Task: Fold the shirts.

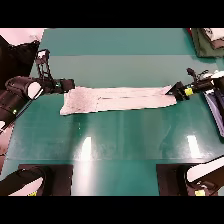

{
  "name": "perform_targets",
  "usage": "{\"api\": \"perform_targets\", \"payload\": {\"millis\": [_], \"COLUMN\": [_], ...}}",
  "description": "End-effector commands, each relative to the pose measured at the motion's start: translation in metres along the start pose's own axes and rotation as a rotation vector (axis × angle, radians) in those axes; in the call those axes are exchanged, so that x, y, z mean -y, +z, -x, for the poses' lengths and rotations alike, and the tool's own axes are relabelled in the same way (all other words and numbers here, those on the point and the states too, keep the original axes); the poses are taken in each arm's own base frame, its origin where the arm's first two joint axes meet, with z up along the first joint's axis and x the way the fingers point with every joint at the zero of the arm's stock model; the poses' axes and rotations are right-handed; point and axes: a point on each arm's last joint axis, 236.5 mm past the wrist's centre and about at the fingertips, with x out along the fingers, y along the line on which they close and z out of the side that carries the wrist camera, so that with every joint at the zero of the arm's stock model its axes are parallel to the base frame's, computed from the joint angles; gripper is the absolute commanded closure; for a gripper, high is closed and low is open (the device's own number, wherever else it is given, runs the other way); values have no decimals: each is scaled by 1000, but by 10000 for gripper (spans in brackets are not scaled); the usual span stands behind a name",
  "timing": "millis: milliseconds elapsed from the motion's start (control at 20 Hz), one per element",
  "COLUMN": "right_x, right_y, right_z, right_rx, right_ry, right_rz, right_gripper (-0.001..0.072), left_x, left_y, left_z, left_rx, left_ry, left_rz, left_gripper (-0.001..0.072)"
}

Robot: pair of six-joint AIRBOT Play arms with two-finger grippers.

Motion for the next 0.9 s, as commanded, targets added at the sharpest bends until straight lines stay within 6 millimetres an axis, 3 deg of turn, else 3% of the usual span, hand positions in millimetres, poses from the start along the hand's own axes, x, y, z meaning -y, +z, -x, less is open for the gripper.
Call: {"api": "perform_targets", "payload": {"millis": [0,50,100,400,600,850], "right_x": [-18,-25,-36,-114,-182,-255], "right_y": [18,22,23,27,6,-35], "right_z": [-15,-14,-12,34,62,69], "right_rx": [65,81,91,212,271,269], "right_ry": [31,63,106,199,215,249], "right_rz": [30,42,63,208,367,502], "right_gripper": [524,658,701,704,704,704], "left_x": [5,13,19,48,92,180], "left_y": [-15,-20,-21,-10,-30,-55], "left_z": [-2,-2,-1,-8,-48,-110], "left_rx": [-65,-85,-90,-70,-216,-309], "left_ry": [-18,-49,-78,-188,-263,-339], "left_rz": [38,40,34,87,-3,-173], "left_gripper": [683,683,684,685,684,685]}}
